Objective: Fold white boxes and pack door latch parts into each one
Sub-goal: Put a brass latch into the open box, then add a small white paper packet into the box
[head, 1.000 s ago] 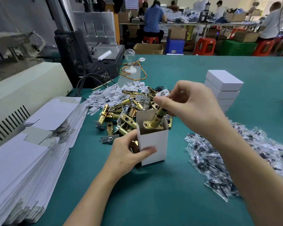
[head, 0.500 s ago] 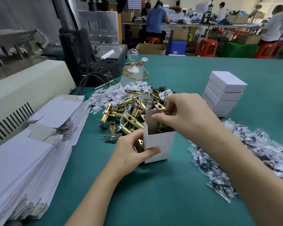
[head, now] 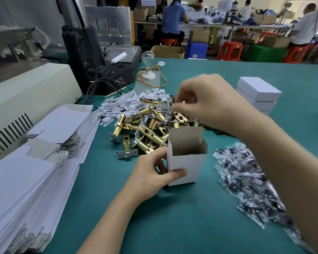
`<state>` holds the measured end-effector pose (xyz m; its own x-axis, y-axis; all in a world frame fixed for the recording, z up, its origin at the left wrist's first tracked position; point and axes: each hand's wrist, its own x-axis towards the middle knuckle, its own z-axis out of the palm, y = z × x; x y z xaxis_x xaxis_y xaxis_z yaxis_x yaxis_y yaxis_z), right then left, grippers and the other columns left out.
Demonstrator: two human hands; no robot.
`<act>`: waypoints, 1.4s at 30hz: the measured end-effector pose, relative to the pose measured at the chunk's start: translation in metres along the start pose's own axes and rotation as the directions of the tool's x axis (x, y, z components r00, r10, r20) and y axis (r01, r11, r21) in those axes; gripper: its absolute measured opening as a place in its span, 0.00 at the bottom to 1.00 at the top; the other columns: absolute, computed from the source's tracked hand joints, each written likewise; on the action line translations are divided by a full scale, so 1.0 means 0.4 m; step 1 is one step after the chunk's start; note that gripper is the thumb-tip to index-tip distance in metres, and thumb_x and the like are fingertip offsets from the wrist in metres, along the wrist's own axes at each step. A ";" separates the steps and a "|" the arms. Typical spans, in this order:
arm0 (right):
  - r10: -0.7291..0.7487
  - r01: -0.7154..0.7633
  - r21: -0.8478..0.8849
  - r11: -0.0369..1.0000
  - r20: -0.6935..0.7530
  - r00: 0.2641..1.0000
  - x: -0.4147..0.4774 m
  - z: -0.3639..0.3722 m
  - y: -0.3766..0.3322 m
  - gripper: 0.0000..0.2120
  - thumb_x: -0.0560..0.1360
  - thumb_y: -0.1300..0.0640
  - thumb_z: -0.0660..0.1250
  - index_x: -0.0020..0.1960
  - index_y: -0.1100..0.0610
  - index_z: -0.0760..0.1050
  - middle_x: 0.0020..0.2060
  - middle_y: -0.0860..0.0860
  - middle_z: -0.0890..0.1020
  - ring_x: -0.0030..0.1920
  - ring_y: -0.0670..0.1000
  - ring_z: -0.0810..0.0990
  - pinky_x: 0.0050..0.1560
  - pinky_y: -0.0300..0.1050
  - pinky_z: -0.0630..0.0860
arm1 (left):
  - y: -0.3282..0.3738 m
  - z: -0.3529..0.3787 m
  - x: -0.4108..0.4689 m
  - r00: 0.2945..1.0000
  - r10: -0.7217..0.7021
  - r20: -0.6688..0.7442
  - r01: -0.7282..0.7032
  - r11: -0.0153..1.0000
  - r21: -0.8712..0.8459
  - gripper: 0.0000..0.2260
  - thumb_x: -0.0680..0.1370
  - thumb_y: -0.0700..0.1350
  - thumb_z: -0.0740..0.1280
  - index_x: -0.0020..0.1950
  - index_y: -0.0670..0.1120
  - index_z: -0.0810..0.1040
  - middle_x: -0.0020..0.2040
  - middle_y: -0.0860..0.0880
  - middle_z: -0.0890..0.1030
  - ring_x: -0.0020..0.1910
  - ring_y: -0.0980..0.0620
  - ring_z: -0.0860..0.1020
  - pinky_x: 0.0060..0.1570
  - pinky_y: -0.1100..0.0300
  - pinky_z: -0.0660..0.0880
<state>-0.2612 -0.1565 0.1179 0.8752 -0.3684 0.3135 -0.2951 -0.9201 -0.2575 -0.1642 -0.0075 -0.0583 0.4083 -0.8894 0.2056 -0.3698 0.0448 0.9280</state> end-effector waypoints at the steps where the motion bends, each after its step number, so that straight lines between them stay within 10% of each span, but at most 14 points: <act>1: -0.043 0.043 0.011 0.999 -0.008 0.999 0.040 0.003 0.001 0.09 0.76 0.47 0.74 0.44 0.52 0.84 0.36 0.44 0.82 0.40 0.48 0.80 0.43 0.48 0.78 | -0.003 0.001 0.000 1.000 0.004 0.008 -0.004 1.000 0.001 0.14 0.73 0.55 0.78 0.57 0.64 0.83 0.49 0.57 0.84 0.33 0.58 0.75 0.35 0.68 0.71; 6: -0.118 0.113 0.035 0.993 0.223 0.968 0.263 0.088 -0.007 0.19 0.84 0.45 0.63 0.47 0.55 0.87 0.37 0.48 0.86 0.38 0.46 0.84 0.40 0.34 0.75 | -0.019 -0.004 0.003 0.999 -0.012 0.031 0.011 1.000 0.011 0.14 0.74 0.54 0.78 0.58 0.63 0.83 0.48 0.58 0.84 0.35 0.60 0.74 0.37 0.68 0.71; 12: -0.187 0.355 -0.221 0.908 0.546 0.817 0.451 0.253 0.001 0.17 0.85 0.50 0.61 0.68 0.57 0.79 0.62 0.54 0.83 0.62 0.57 0.80 0.64 0.49 0.73 | -0.031 0.003 -0.001 0.992 -0.055 0.114 0.049 0.997 0.057 0.16 0.72 0.61 0.77 0.59 0.61 0.83 0.49 0.55 0.85 0.38 0.49 0.78 0.39 0.50 0.78; 27: -0.332 0.542 -0.401 0.739 0.483 0.811 0.564 0.446 0.041 0.16 0.75 0.47 0.75 0.60 0.52 0.81 0.59 0.52 0.81 0.62 0.58 0.78 0.56 0.50 0.70 | -0.032 0.009 0.006 0.992 -0.088 0.093 0.085 0.996 0.026 0.16 0.72 0.59 0.77 0.57 0.56 0.83 0.46 0.55 0.83 0.37 0.50 0.79 0.38 0.50 0.78; 35: -0.250 0.226 0.134 0.965 0.210 0.945 0.512 0.370 0.034 0.17 0.76 0.48 0.74 0.55 0.60 0.78 0.50 0.52 0.81 0.52 0.52 0.80 0.50 0.46 0.76 | -0.040 0.011 0.009 0.994 -0.063 0.093 0.066 0.998 -0.023 0.14 0.73 0.57 0.78 0.56 0.56 0.84 0.43 0.54 0.82 0.33 0.55 0.72 0.34 0.57 0.73; 42: -0.115 0.086 0.581 0.810 0.012 0.993 0.317 0.172 0.053 0.17 0.79 0.52 0.73 0.64 0.58 0.78 0.46 0.55 0.84 0.41 0.47 0.82 0.40 0.43 0.82 | -0.031 0.010 0.015 0.992 -0.097 0.081 0.101 0.994 -0.052 0.16 0.71 0.54 0.78 0.59 0.60 0.84 0.47 0.53 0.86 0.40 0.44 0.80 0.41 0.49 0.80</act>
<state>-0.1302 -0.2134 0.0894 0.9077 -0.2590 0.3302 0.0593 -0.6997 -0.7119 -0.1604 -0.0151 -0.0696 0.3730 -0.9235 0.0892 -0.2830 -0.0218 0.9589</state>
